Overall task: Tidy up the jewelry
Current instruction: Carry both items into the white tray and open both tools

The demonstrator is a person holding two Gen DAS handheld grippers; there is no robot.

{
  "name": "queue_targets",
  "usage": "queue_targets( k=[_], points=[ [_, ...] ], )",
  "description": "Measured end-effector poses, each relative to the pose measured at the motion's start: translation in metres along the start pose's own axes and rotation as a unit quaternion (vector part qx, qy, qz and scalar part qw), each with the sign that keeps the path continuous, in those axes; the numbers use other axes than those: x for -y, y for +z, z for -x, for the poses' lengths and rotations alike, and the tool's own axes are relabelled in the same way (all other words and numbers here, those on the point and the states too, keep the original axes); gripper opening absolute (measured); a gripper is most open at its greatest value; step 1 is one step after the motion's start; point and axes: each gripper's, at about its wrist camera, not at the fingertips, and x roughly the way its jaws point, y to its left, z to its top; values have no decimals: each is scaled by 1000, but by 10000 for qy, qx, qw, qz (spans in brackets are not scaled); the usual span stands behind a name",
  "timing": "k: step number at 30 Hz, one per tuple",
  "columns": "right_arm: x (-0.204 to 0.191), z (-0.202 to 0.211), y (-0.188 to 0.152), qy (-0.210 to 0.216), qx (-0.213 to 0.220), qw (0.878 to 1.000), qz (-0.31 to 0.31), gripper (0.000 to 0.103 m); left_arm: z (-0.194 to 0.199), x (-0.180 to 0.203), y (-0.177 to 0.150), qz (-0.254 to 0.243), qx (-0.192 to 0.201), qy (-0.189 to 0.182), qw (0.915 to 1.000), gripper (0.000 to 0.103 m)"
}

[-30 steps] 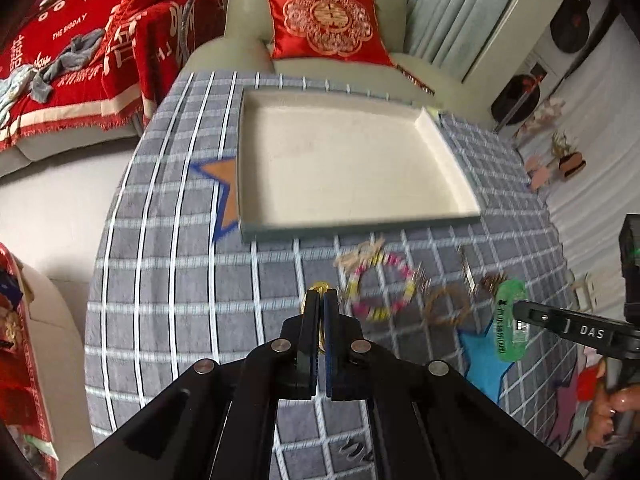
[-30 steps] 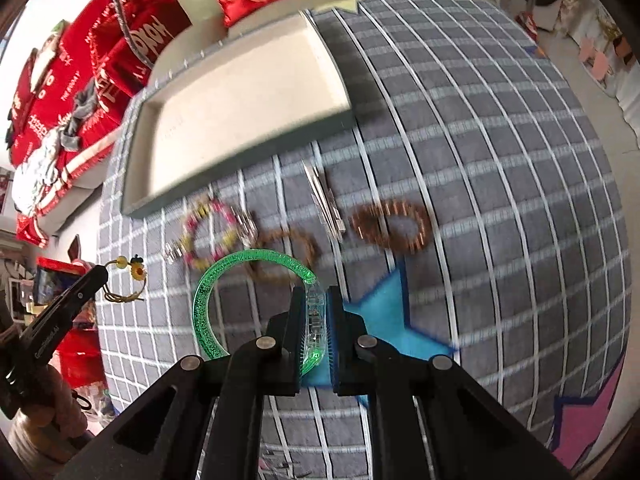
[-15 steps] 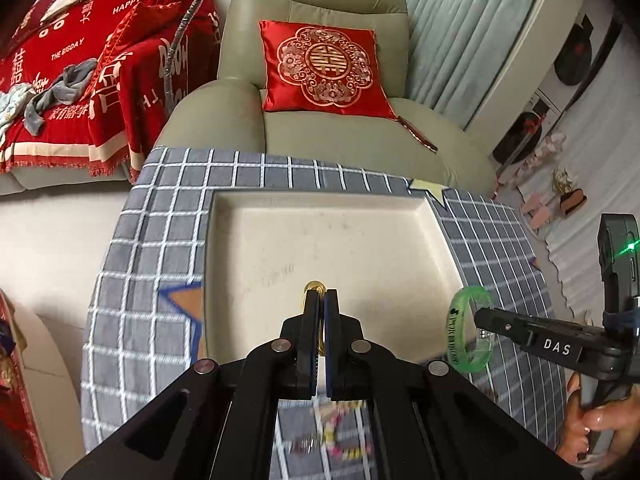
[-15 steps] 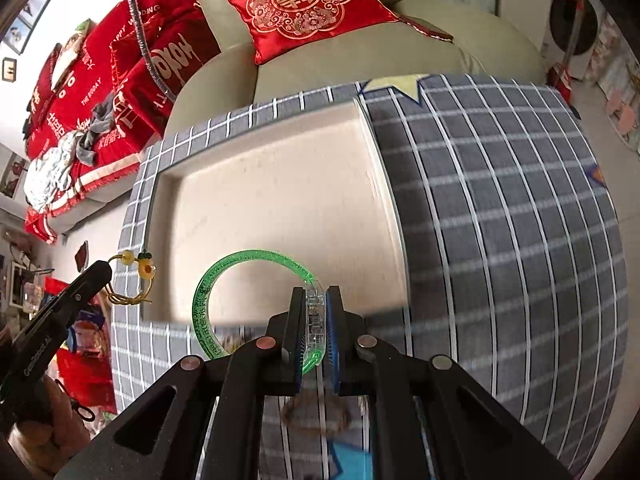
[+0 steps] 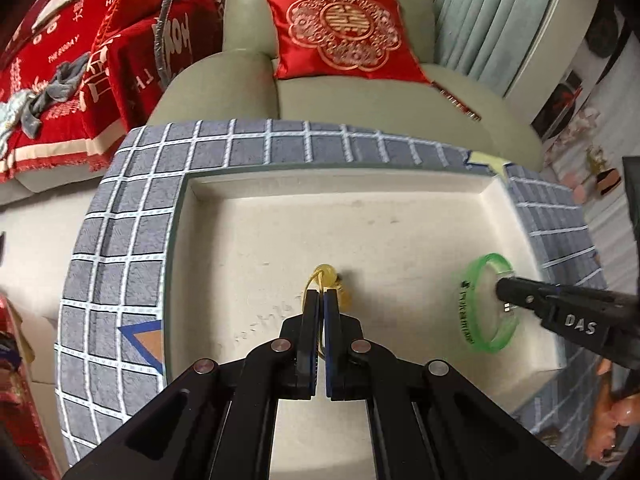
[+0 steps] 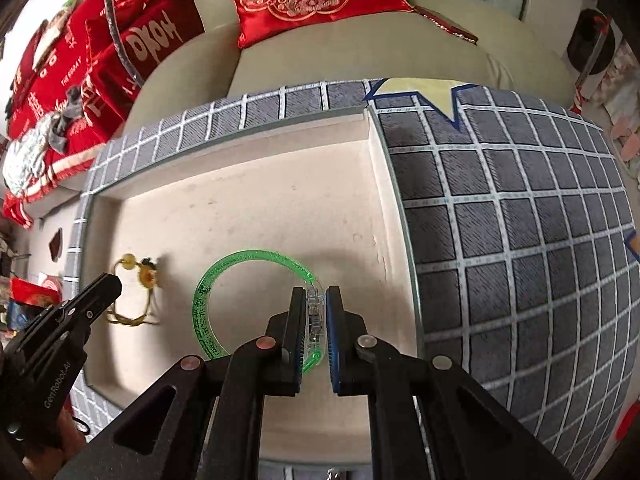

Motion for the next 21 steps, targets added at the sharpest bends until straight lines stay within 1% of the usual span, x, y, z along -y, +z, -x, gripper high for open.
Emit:
queue_targets(
  k=[3,9,10,12,13,14,17,19,21],
  points=[
    [0,-7,0,-28,-52,10000,22,11,-6,-1,-2,-75,-110,230,9996,16],
    [-4,-8,1,-133,-66,9998,151,13,-17,2,-5,-202,-367,409,9983,16],
    [-4,-8,1,-91,-85,9998,170,16,-17,3,-6,-233,-327,455,9982,16],
    [-6,-7,2,28,-95,9998,178,36,-16,5,-6,-274,-342,512,9977,16],
    [-6,-6,2,59,-111,9998,154,60,-16,7,-5,-297,-357,547,9974,16],
    [-5,-4,1,147,-74,9998,88,67,-15,8,-5,-310,-361,558,9973,16],
    [1,8,0,588,46,9981,-182,67,-11,7,-5,-286,-283,546,9977,16],
    [3,21,-1,777,182,9964,-293,67,-9,6,-5,-253,-261,508,9980,17],
    [6,32,-4,827,284,9956,-341,67,-5,6,-5,-294,-211,479,9982,17]
  ],
)
